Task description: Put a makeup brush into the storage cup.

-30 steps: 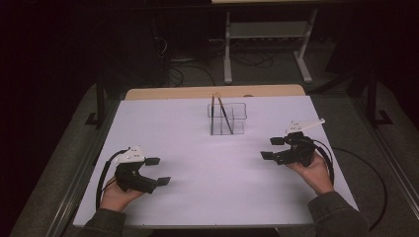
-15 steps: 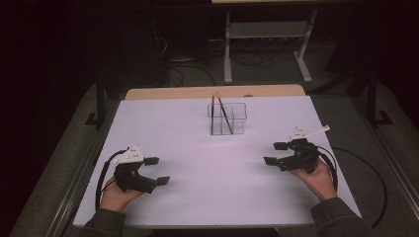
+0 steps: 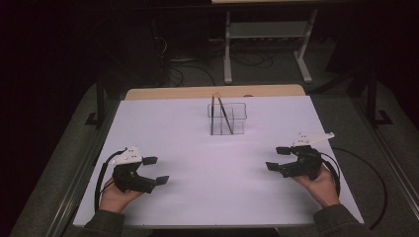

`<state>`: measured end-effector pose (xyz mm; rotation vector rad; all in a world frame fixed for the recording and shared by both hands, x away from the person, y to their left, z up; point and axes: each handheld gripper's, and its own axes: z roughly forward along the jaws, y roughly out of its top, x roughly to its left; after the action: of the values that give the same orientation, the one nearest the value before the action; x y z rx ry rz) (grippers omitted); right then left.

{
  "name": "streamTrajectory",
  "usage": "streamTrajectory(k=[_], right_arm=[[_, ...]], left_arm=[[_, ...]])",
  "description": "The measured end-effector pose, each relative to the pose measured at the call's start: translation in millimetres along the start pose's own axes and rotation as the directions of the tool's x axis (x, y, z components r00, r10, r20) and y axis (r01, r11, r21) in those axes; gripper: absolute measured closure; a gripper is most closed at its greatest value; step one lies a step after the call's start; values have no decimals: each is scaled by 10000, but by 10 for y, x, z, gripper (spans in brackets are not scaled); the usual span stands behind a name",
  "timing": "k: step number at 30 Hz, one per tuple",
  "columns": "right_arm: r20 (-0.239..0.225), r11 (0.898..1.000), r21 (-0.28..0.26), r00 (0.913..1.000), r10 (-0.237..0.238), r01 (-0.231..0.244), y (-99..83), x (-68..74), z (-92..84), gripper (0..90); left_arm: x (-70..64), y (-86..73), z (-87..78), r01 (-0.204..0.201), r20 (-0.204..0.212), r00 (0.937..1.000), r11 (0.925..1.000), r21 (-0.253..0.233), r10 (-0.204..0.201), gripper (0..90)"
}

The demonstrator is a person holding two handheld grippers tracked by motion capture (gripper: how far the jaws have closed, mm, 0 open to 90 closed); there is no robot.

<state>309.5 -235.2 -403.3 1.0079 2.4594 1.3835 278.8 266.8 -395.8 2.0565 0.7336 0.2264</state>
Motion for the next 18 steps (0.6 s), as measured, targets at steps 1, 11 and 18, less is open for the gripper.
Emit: streamTrajectory(k=[1,11,18], right_arm=[[35,10000,-2,10000,25,-25,-12,10,-6,228],[183,10000,-69,9998,-7,8,-88,76,-41,209],[285,10000,-79,9996,-21,23,-149,112,-78,190]], left_arm=[[-6,2,-6,-11,-33,10000,10000,-28,11,165],[-42,-12,-66,-101,-269,9996,9999,-139,97,164],[-57,-50,-117,-15,-261,9997,9998,-185,10,166]])
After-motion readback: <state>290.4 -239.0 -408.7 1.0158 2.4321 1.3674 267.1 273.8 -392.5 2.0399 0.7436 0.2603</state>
